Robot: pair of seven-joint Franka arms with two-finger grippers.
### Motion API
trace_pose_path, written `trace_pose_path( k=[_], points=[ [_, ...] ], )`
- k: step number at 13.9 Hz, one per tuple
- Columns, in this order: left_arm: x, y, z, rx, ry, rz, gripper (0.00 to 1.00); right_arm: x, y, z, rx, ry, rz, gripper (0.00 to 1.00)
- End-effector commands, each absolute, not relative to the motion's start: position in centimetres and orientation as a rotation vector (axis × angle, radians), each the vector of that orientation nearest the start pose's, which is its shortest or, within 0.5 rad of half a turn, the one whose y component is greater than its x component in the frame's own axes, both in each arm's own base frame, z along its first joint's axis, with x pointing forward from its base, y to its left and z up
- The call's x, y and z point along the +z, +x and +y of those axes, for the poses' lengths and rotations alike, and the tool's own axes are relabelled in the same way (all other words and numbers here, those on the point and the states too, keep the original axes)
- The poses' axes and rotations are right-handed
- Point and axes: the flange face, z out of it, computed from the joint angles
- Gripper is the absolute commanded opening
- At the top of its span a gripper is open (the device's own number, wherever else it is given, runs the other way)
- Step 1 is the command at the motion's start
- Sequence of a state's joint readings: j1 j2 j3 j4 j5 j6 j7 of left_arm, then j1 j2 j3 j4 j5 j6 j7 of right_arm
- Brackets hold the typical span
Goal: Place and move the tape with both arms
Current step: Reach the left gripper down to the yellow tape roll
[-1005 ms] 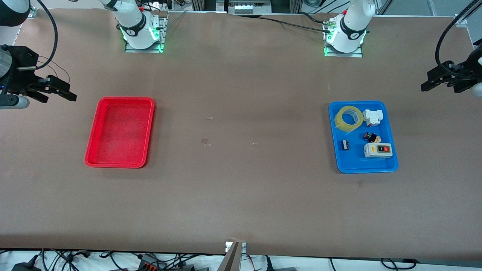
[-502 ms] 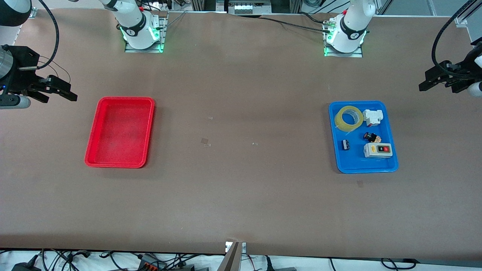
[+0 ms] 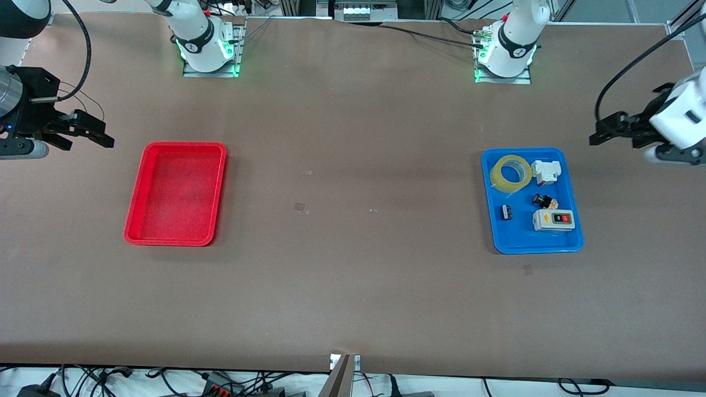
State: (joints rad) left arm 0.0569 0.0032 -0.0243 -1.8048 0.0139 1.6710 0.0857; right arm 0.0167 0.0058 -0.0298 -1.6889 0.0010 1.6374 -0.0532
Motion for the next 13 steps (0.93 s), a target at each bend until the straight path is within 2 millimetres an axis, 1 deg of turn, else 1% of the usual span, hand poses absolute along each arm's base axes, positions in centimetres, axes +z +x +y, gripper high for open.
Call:
trace_pose_path(
  k=[1, 3, 4, 5, 8, 9, 11, 13],
  points=[
    [44.9, 51.3, 1.6, 0.157, -3.131, 0.118, 1.0, 58.2, 55.2, -0.8, 0.083, -3.147, -0.093, 1.0],
    [39.8, 49.9, 1.5, 0.155, -3.131, 0.122, 1.0, 58.2, 55.4, -0.8, 0.066, -3.147, -0.095, 1.0],
    [37.6, 49.0, 1.5, 0.16, -3.131, 0.125, 1.0, 58.3, 55.4, -0.7, 0.063, -3.147, -0.098, 1.0],
    [36.1, 48.6, 1.5, 0.186, -3.132, 0.126, 1.0, 58.4, 55.4, -0.7, 0.066, -3.147, -0.095, 1.0],
    [30.2, 48.8, 1.1, 0.339, -3.131, 0.131, 1.0, 58.3, 55.5, -0.7, 0.066, -3.147, -0.095, 1.0],
    [28.5, 48.9, 1.1, 0.361, -3.131, 0.132, 1.0, 58.3, 55.5, -0.7, 0.063, -3.145, -0.095, 1.0],
    [25.8, 49.2, 0.5, 0.383, -3.131, 0.139, 1.0, 58.3, 55.5, -0.8, 0.065, -3.142, -0.087, 1.0],
    [23.7, 49.5, 0.3, 0.381, -3.133, 0.137, 1.0, 58.2, 55.6, -0.9, 0.065, -3.138, -0.084, 1.0]
  ],
)
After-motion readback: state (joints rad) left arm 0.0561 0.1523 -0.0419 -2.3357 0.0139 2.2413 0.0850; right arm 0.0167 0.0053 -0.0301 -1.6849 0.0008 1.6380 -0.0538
